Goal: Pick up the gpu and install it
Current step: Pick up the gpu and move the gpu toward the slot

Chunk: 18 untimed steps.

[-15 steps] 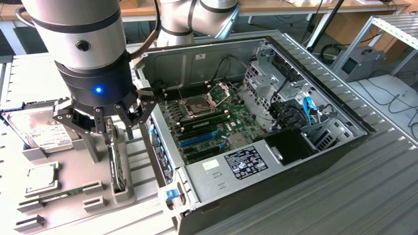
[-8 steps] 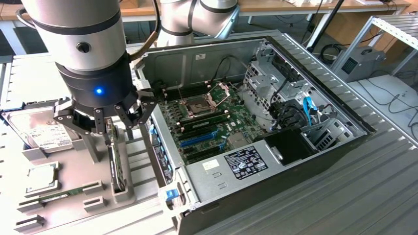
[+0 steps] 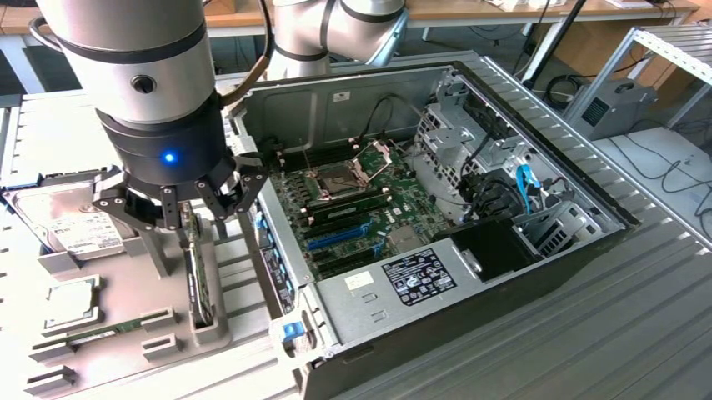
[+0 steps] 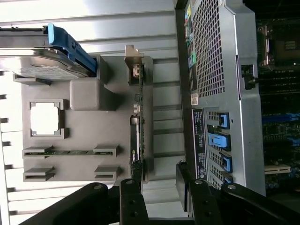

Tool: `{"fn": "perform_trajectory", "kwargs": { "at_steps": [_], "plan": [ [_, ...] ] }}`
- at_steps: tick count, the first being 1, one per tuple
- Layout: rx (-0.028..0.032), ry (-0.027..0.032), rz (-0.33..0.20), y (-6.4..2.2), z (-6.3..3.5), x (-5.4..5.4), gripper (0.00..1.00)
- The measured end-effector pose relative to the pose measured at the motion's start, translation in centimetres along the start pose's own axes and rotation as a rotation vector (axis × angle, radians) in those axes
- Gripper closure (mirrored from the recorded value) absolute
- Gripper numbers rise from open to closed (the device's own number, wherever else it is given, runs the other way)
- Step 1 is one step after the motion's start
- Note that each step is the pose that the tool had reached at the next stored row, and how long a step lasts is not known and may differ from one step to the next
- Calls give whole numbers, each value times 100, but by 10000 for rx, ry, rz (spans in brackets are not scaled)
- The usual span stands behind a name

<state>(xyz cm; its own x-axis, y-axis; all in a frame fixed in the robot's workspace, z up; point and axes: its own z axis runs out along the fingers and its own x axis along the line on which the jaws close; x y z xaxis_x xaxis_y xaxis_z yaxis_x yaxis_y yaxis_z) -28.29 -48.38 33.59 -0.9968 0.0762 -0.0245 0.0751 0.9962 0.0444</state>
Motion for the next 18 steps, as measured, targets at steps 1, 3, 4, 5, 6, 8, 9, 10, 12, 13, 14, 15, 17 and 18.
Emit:
{"fn": "perform_trajectory", "kwargs": {
  "at_steps": [1, 3, 4, 5, 6, 8, 9, 10, 12, 13, 14, 15, 17, 18],
  "plan": [
    [0, 0, 0, 0, 2, 0, 58],
    [0, 0, 0, 0, 7, 0, 58],
    [0, 0, 0, 0, 10, 0, 58],
    [0, 0, 0, -1, 12, 0, 58],
    [0, 0, 0, -1, 14, 0, 58],
    [0, 0, 0, -1, 23, 1, 58],
    [0, 1, 0, -1, 25, 1, 58],
    [0, 0, 0, -1, 27, 1, 58],
    [0, 0, -1, -2, 33, 1, 58],
    [0, 0, 0, -1, 35, 1, 58],
    [0, 0, 0, -2, 37, 1, 58],
    [0, 0, 0, -2, 40, 1, 58],
    [0, 0, -1, -2, 45, 1, 58],
    [0, 0, 0, -2, 48, 1, 58]
  ]
}}
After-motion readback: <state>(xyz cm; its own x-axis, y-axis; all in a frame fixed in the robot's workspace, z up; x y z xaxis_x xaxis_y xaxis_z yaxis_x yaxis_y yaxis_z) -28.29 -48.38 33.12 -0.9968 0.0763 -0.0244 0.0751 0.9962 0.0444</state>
